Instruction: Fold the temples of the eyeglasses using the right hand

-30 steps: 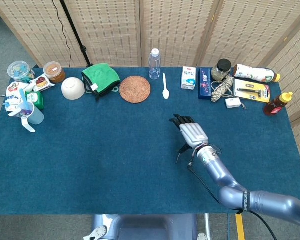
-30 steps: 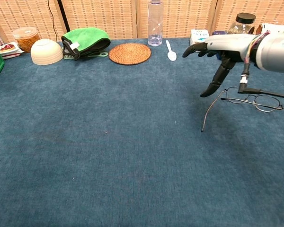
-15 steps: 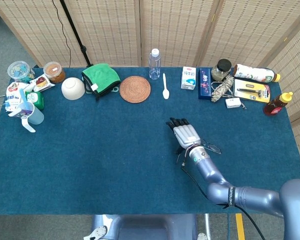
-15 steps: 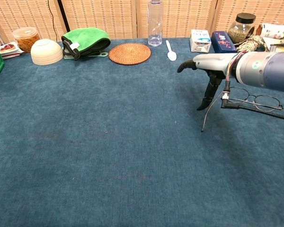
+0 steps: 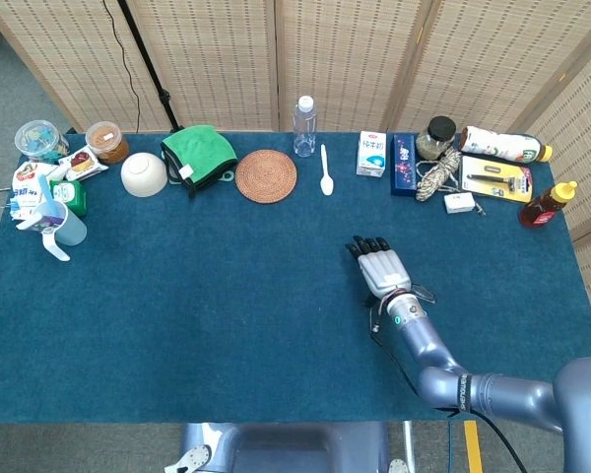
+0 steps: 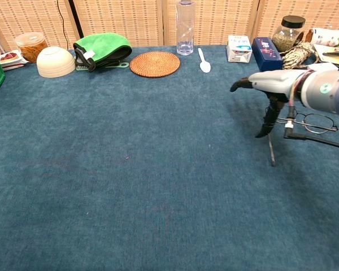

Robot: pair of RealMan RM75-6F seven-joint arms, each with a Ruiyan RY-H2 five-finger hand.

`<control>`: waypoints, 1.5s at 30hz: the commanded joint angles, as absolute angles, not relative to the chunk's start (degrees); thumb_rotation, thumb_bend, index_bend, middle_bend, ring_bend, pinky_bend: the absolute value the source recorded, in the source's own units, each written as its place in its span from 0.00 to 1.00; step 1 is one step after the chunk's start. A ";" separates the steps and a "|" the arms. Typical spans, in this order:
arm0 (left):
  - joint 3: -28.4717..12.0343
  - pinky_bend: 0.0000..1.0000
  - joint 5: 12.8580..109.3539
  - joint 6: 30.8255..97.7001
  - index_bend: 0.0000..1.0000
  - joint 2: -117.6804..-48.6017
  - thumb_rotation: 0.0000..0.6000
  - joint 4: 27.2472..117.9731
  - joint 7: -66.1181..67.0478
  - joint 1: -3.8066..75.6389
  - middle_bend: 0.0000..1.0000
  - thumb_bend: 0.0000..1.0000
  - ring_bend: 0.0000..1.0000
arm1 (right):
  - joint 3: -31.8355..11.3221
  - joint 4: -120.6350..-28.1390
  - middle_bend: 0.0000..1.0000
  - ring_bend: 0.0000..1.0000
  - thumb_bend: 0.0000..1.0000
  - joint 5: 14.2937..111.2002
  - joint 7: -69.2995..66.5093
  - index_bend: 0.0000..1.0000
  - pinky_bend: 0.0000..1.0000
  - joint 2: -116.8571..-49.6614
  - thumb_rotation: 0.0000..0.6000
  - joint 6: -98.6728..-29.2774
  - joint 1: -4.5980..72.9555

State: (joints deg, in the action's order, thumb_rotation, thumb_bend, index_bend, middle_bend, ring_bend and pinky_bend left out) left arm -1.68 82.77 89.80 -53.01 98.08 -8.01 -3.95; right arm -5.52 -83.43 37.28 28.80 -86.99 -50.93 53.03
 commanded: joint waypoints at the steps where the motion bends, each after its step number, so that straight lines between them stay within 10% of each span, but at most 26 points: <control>1: -1.68 0.00 83.04 89.73 0.12 -53.11 0.60 98.39 -7.74 -3.80 0.02 0.28 0.04 | -4.51 -84.22 0.00 0.00 0.09 38.57 28.39 0.06 0.00 -85.43 1.00 -51.58 51.58; 45: -1.44 0.00 84.13 90.12 0.12 -52.92 0.60 100.41 -5.90 -3.43 0.02 0.28 0.04 | -4.39 -86.63 0.00 0.00 0.09 45.88 23.19 0.17 0.00 -74.99 1.00 -52.97 41.95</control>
State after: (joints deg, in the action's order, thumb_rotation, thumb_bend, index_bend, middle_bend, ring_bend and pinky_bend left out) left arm -1.44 84.13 90.12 -52.92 100.41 -5.91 -3.43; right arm -4.33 -85.84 45.35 23.29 -75.77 -52.38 42.43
